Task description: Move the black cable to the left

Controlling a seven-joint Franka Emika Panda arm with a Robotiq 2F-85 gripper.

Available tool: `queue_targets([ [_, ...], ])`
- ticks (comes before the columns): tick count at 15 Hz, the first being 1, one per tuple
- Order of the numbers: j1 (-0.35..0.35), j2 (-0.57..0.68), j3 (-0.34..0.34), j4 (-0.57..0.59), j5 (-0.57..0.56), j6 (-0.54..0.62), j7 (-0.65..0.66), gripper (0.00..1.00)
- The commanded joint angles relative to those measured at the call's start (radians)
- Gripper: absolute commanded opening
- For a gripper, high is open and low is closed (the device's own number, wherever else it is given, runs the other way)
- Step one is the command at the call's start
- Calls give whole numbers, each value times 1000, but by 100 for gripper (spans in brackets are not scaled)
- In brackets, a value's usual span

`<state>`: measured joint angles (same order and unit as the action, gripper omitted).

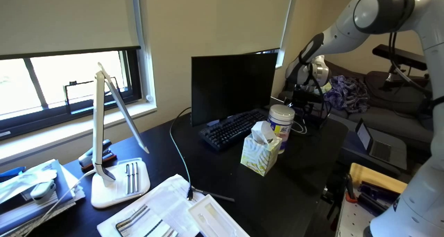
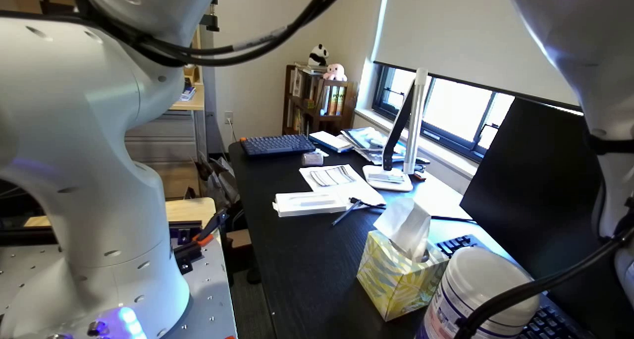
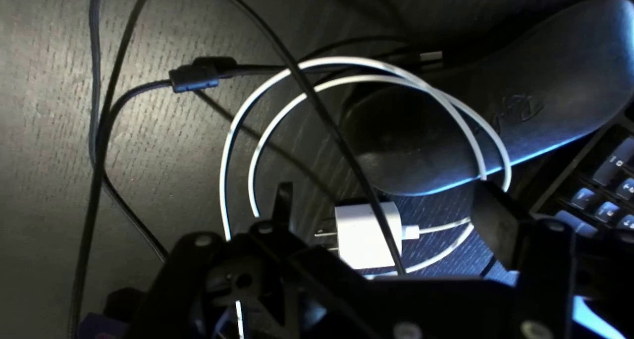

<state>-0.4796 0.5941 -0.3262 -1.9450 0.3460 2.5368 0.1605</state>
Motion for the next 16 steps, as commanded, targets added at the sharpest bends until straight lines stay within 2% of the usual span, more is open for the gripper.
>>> queue_targets([
  [1,-19,0,21,-4,-16,28,-48,60],
  [10,-27,-30,36,-16,-5,-1,-87,2],
  [11,-30,-36,39,-18,0,-4,-88,0],
  [16,-31,-68,43,-21,5,-27,-82,1],
])
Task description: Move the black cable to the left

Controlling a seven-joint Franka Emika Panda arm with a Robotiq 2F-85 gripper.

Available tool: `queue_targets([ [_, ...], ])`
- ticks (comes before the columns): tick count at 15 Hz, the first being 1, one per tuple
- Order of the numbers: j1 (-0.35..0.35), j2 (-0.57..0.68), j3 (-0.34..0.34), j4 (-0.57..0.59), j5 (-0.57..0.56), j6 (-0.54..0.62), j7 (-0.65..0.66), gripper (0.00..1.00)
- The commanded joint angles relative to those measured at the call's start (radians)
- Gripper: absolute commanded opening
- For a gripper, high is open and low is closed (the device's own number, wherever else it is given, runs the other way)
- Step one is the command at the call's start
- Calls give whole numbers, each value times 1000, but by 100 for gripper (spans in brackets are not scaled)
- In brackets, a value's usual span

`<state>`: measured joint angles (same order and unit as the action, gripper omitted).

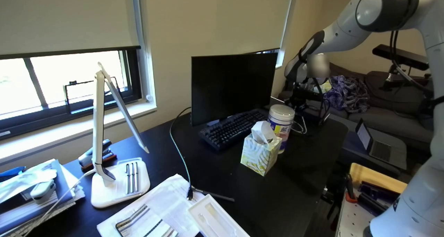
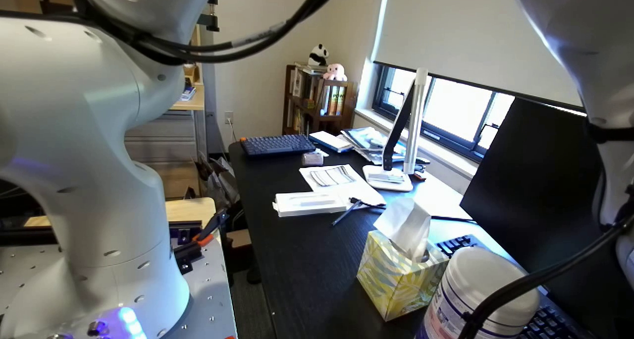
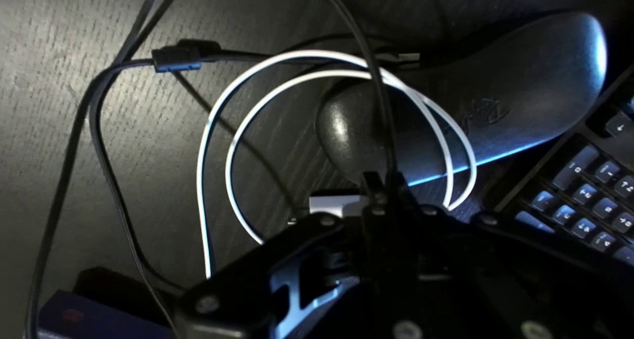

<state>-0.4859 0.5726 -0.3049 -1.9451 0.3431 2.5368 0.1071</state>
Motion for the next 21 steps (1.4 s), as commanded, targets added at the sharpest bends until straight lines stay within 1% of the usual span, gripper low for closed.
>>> queue_targets([
  [1,-23,-53,21,-24,8,-28,-28,1],
  [3,-21,-89,16,-32,7,-65,-21,1],
  [5,-20,-158,3,-40,8,-132,-8,1],
  [10,-22,-375,-55,-44,6,-338,-10,1],
  [13,-7,-499,-90,-50,-5,-410,-18,1],
  [17,21,-648,-98,-75,-19,-515,-23,1],
  [20,59,-780,-81,-136,-42,-557,-46,1],
  [21,76,-820,-73,-153,-48,-594,-58,1],
])
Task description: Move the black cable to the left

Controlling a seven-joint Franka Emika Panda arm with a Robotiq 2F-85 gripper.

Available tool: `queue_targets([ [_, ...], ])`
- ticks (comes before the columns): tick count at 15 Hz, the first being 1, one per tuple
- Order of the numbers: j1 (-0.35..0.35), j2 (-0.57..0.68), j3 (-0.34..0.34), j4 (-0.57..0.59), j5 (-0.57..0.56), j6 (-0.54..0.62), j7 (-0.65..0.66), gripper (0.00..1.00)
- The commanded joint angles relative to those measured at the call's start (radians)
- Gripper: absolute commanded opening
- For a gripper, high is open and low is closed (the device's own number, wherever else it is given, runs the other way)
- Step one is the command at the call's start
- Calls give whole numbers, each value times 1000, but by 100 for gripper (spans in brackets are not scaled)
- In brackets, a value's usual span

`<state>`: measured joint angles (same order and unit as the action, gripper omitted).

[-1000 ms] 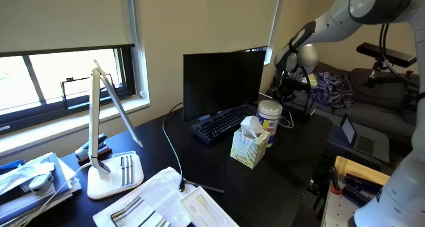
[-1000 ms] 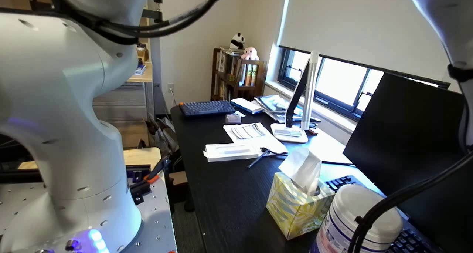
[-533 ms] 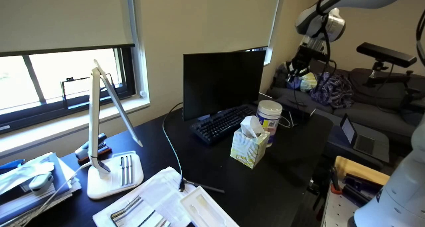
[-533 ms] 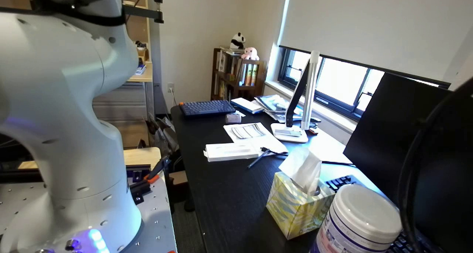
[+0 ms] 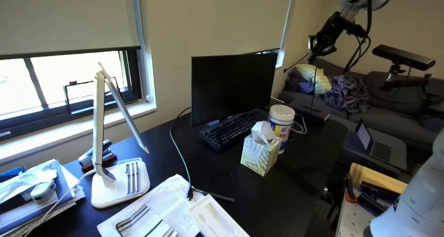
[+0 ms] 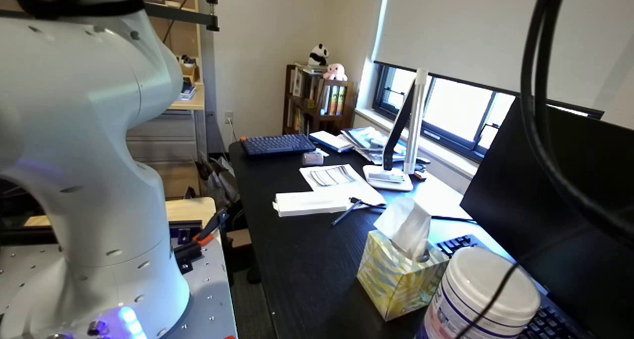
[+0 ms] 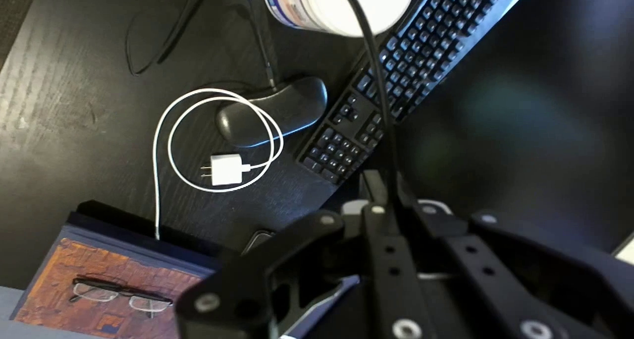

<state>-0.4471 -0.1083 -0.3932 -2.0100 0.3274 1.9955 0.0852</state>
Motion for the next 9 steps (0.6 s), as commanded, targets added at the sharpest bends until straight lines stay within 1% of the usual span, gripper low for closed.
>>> queue_targets([
  [1,53,-180,23,-113,-41,-85,-46,1],
  [3,84,-258,43,-174,-41,-137,-61,1],
  [5,114,-324,67,-256,-37,-161,-78,1],
  [9,160,-425,115,-463,-43,-151,-123,1],
])
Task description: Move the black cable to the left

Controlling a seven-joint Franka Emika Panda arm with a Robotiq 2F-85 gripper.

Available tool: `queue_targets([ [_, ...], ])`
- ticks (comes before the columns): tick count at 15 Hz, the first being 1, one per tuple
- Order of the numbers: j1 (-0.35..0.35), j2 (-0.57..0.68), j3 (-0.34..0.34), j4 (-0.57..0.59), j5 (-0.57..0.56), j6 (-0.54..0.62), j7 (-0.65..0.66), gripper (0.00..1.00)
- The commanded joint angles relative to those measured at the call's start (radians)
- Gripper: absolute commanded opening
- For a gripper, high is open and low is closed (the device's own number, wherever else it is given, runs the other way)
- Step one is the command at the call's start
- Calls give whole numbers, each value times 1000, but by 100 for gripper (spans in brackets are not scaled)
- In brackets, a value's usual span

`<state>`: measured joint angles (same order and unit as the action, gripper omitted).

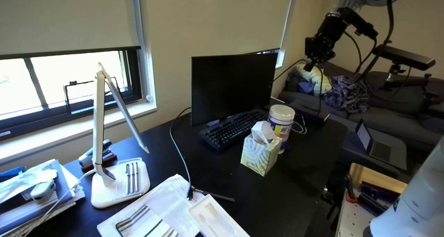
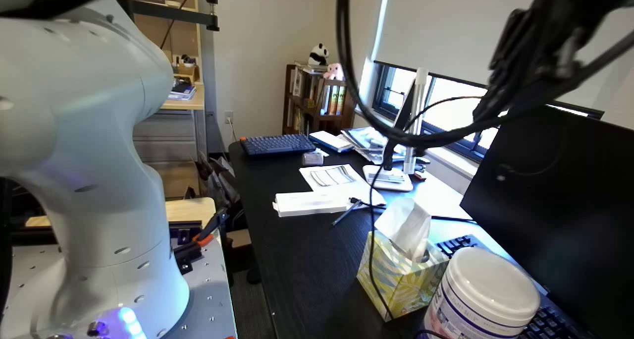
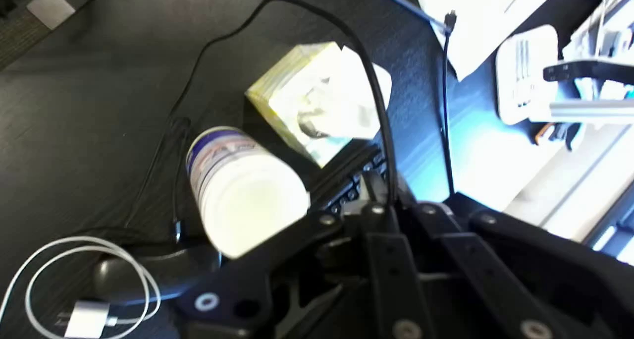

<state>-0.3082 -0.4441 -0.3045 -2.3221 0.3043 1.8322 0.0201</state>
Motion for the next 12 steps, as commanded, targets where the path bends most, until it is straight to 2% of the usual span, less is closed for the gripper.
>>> queue_targets([
  [1,31,-111,38,-201,-22,20,-71,1],
  [6,88,-258,83,-391,-15,3,-163,1],
  [9,126,-340,102,-463,-16,-21,-202,1],
  [11,157,-378,122,-505,-6,-21,-195,1],
  [12,180,-345,124,-457,3,-30,-190,1],
])
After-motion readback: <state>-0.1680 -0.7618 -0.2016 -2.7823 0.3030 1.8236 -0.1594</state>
